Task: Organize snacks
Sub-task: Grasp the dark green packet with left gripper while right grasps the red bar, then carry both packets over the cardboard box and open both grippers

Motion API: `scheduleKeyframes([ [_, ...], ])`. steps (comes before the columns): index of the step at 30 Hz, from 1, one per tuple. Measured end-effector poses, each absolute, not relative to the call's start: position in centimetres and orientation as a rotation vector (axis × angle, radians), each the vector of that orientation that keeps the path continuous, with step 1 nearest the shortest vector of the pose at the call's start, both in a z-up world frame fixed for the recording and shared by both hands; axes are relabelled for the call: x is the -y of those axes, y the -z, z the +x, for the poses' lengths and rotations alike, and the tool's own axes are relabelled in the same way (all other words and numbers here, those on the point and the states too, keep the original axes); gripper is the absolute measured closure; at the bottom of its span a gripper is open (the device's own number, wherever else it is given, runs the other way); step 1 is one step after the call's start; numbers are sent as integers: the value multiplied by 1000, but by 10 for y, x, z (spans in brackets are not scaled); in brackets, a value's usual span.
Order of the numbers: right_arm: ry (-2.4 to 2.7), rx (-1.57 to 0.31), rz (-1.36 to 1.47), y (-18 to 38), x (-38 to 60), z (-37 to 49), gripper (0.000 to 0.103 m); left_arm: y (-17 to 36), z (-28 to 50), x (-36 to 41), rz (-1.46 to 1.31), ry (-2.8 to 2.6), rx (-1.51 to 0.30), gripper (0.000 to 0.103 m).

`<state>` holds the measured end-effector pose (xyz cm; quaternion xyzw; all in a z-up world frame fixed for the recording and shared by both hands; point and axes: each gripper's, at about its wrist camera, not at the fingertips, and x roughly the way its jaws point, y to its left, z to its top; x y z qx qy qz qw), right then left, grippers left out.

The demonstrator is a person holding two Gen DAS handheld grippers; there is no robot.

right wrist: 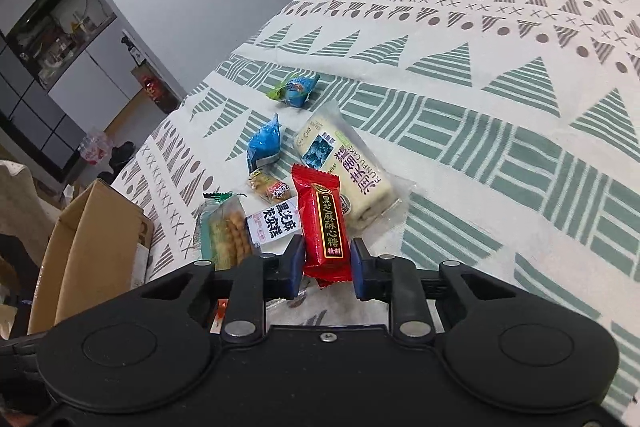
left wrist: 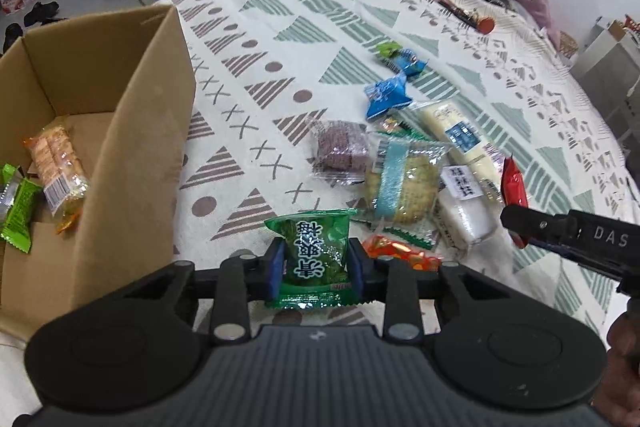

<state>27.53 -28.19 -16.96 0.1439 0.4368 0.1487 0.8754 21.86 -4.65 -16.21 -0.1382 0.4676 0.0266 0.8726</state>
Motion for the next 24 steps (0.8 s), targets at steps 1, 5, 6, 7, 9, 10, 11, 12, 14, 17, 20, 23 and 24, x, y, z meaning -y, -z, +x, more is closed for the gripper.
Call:
scheduleKeyframes([
  [1, -306, -911, 302, 168, 282, 273, 79, 159, 217, 46, -293, -52, -972, 72],
  [5, -293, -890, 288, 156, 278, 264, 79, 148, 210, 41, -303, -29, -950, 72],
  [6, -291, -884, 289, 153, 276, 262, 79, 144, 208, 40, -297, -17, -944, 72],
  [7, -291, -879, 296, 151, 274, 260, 79, 140, 206, 38, -296, -7, -940, 72],
  [9, -293, -872, 305, 145, 270, 253, 79, 134, 202, 34, -301, 4, -932, 72],
  [10, -296, -868, 304, 143, 267, 250, 79, 130, 201, 32, -301, 9, -926, 72],
  [11, -301, -863, 306, 140, 263, 247, 79, 126, 199, 30, -303, 11, -917, 72],
  [12, -308, -860, 309, 136, 260, 244, 79, 122, 196, 27, -303, 12, -910, 72],
  [14, -326, -850, 304, 129, 252, 239, 79, 116, 192, 22, -309, 12, -900, 72],
  [17, -347, -836, 299, 118, 240, 235, 79, 107, 185, 14, -322, 5, -883, 72],
  [20, -365, -819, 290, 108, 229, 231, 79, 99, 179, 4, -341, -3, -866, 72],
  [23, -382, -807, 285, 98, 217, 226, 79, 93, 173, -6, -358, -14, -851, 72],
  [24, -386, -805, 283, 96, 214, 224, 79, 91, 171, -10, -364, -19, -846, 72],
])
